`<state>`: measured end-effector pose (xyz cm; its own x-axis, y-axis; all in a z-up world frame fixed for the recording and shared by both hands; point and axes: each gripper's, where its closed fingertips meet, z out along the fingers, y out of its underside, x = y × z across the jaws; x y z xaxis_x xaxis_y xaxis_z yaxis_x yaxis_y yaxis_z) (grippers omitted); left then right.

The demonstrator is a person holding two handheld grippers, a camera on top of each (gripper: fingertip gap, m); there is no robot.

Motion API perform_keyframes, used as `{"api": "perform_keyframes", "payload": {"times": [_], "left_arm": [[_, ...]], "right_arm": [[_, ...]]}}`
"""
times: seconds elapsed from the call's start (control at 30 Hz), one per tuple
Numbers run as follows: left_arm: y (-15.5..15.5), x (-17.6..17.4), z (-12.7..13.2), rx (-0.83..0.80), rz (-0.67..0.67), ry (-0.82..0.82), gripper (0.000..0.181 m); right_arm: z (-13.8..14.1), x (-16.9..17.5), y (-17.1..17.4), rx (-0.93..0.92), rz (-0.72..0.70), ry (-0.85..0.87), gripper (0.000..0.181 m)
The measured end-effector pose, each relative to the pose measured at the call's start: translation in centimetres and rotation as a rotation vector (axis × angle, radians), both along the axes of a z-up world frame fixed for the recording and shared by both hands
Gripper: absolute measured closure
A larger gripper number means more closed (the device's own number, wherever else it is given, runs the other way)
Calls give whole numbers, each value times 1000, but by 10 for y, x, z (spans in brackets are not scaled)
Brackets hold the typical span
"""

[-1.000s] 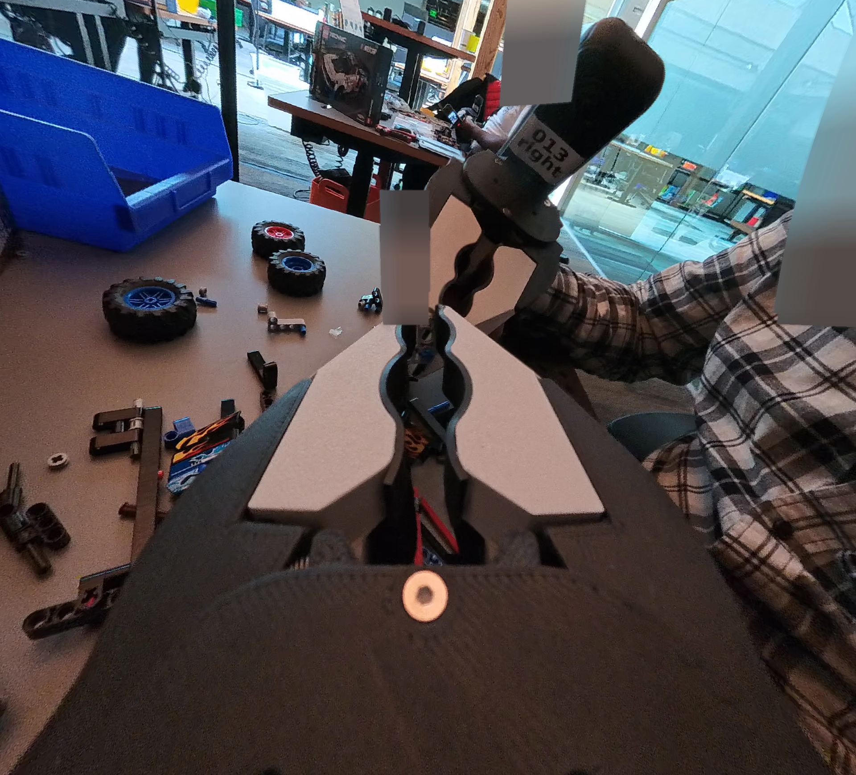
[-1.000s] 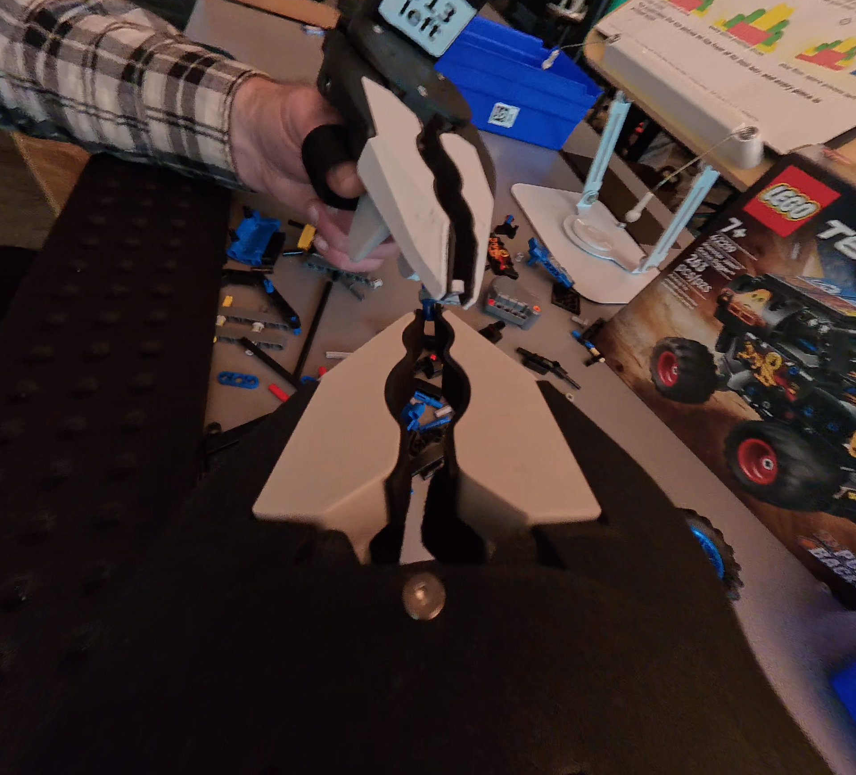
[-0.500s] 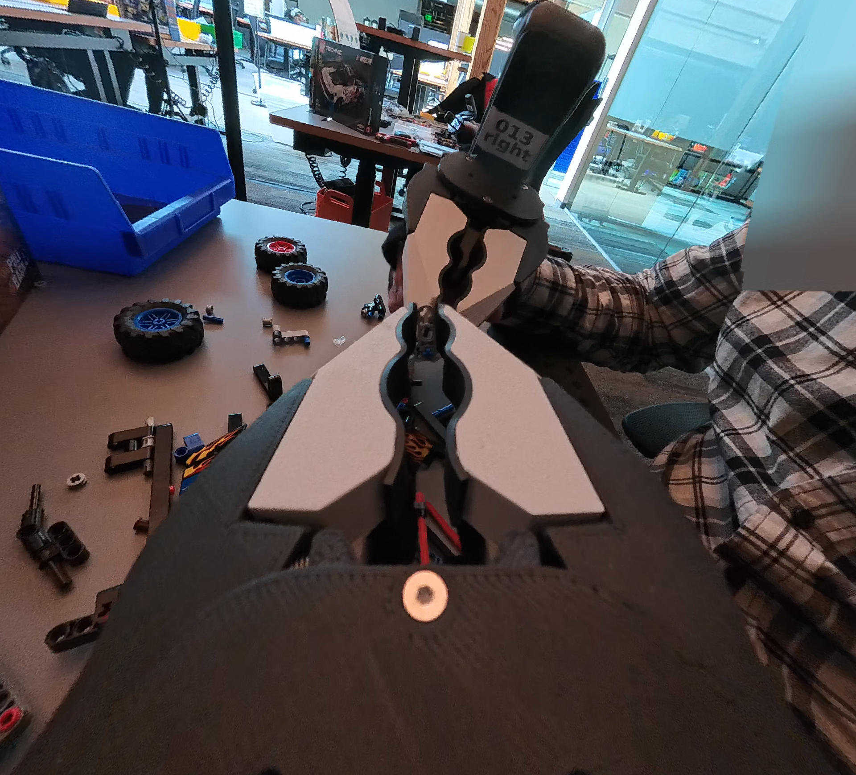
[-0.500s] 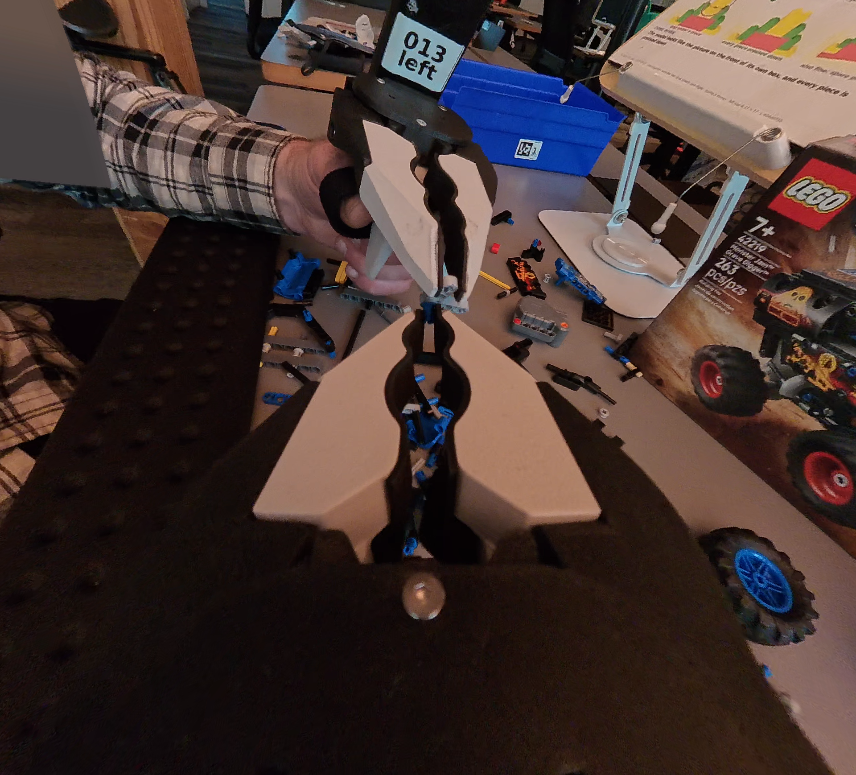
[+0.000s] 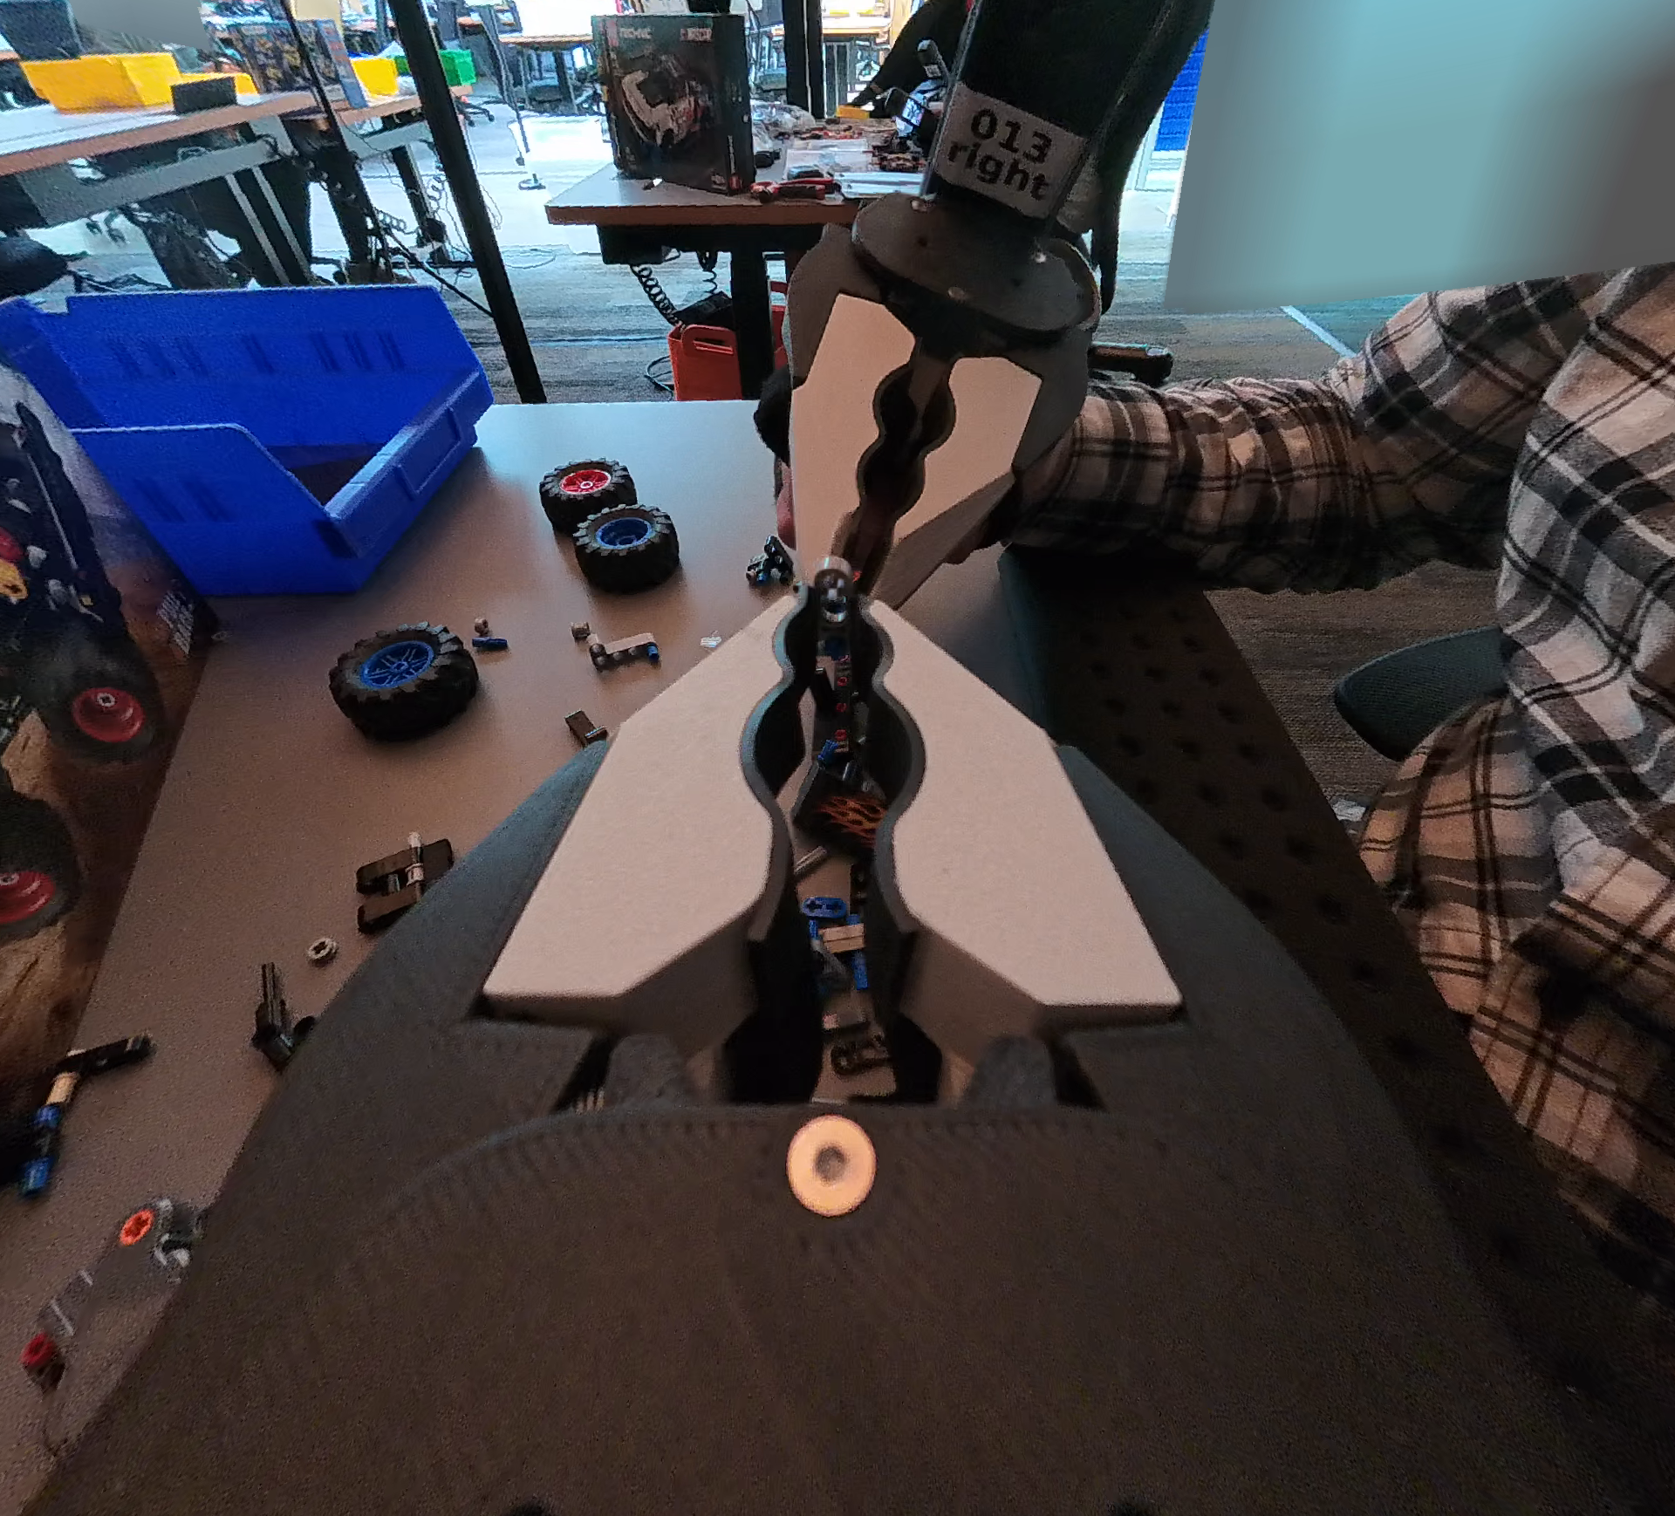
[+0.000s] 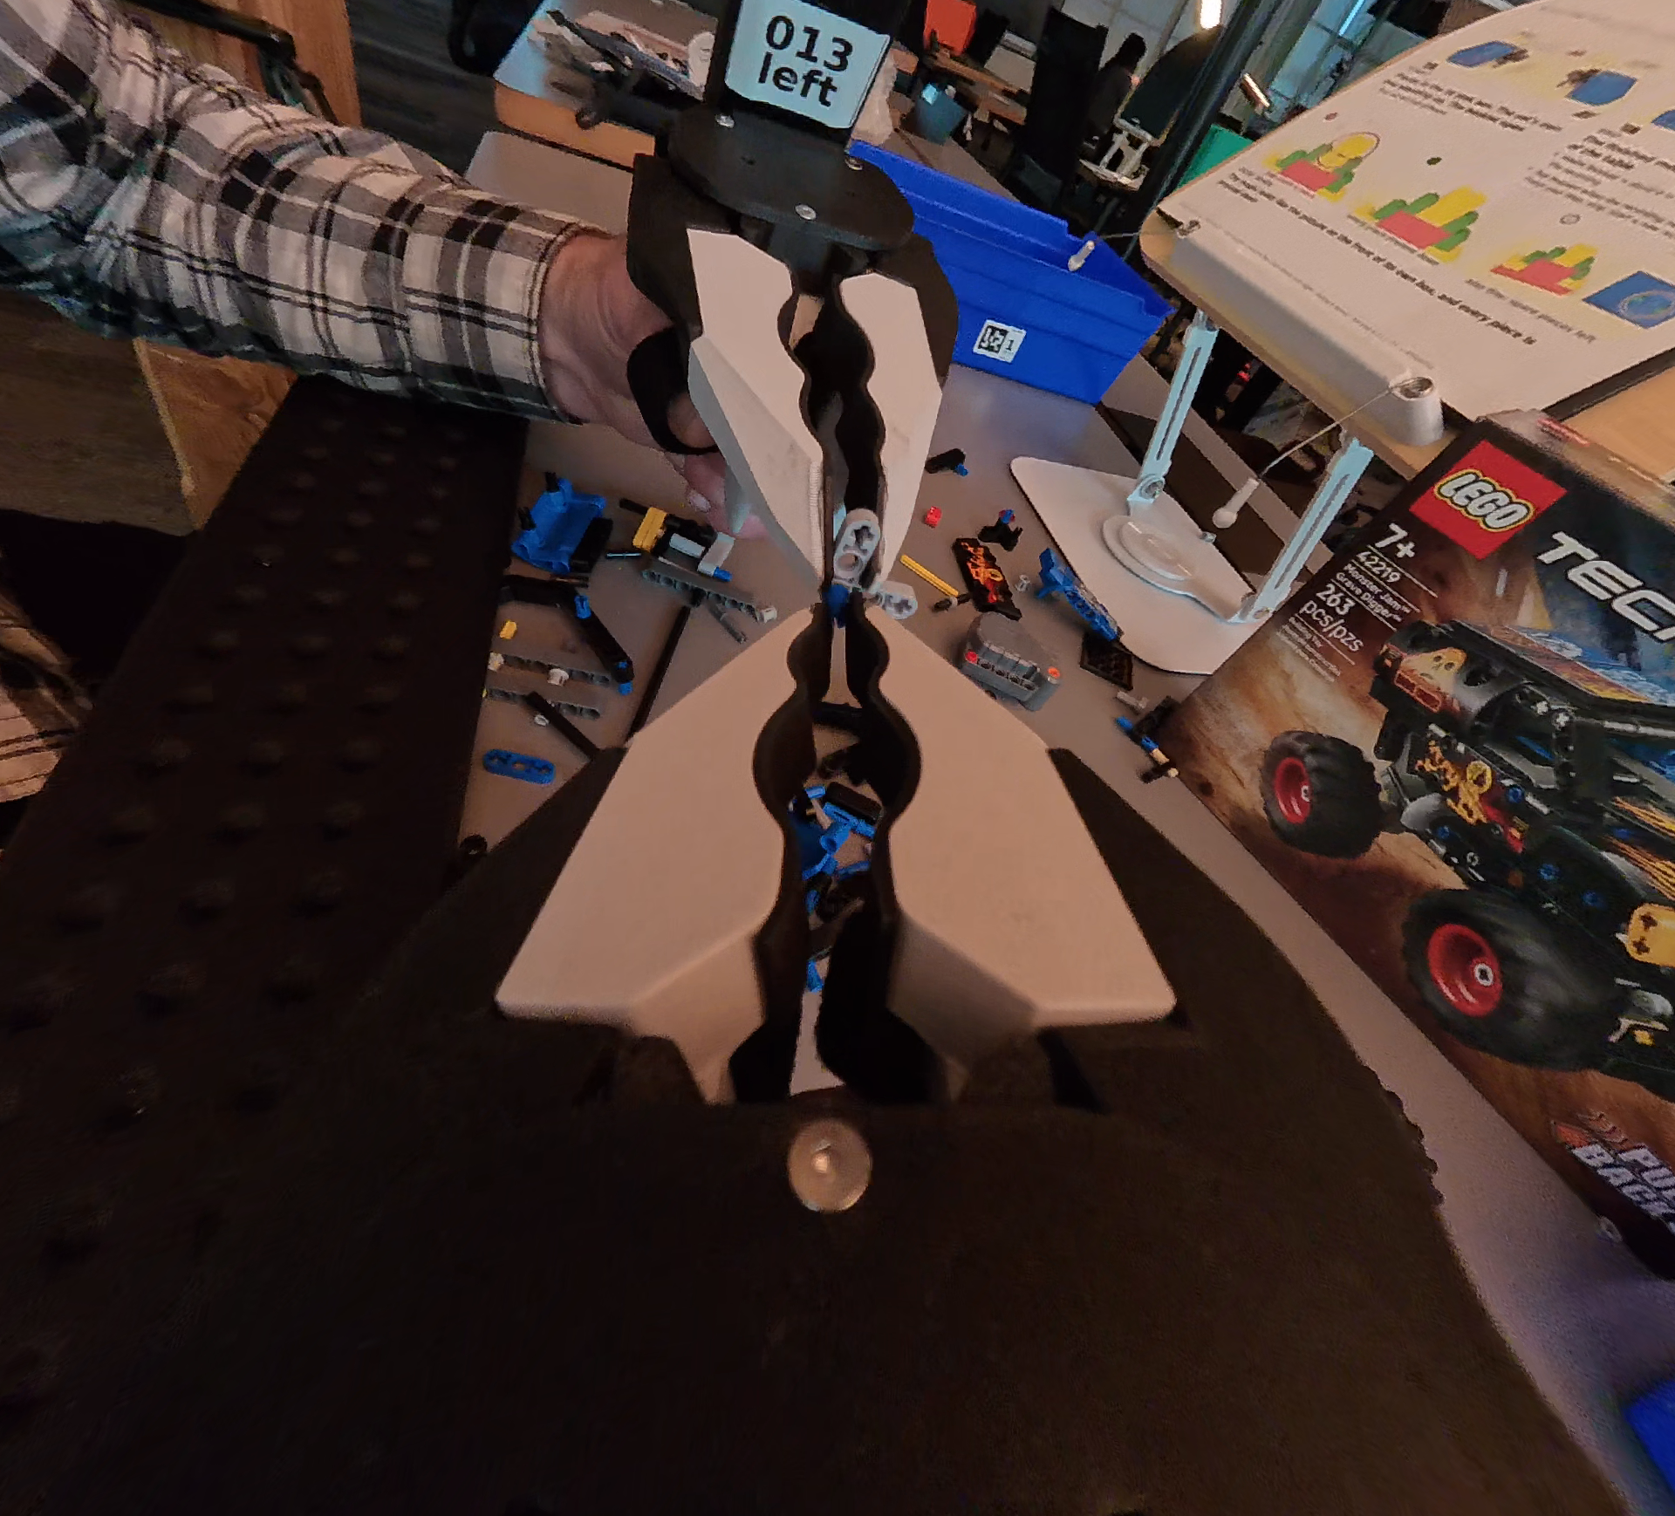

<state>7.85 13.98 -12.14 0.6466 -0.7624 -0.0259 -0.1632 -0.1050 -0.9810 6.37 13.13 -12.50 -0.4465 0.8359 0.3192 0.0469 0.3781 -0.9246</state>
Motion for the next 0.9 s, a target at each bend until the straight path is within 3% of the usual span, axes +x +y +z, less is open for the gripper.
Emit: {"api": "perform_keyframes", "payload": {"times": [0.07,0.13,0.17,0.27,0.33,0.43,0.77,0.9], "left_arm": [[-1,-17,10,27,44,-12,177],[-6,-59,44,97,129,-142,177],[-5,-65,43,94,143,-119,177],[-4,-41,8,-25,53,-45,177],[-4,-38,4,-79,14,-104,177],[-2,-39,3,-112,-17,-182,176],[-14,-8,16,-126,-221,-355,176],[-13,-5,9,-145,-223,-323,176]], "right_arm": [[2,5,11,-4,-31,11,180],[14,18,33,-152,-41,41,181],[13,17,33,-156,-37,32,181],[-13,5,12,-90,24,-87,179],[-29,4,12,-34,9,-135,178],[-42,0,10,-36,12,-188,153],[-9,-21,3,143,-55,-28,154],[-9,-24,-6,202,-23,-28,175]]}}
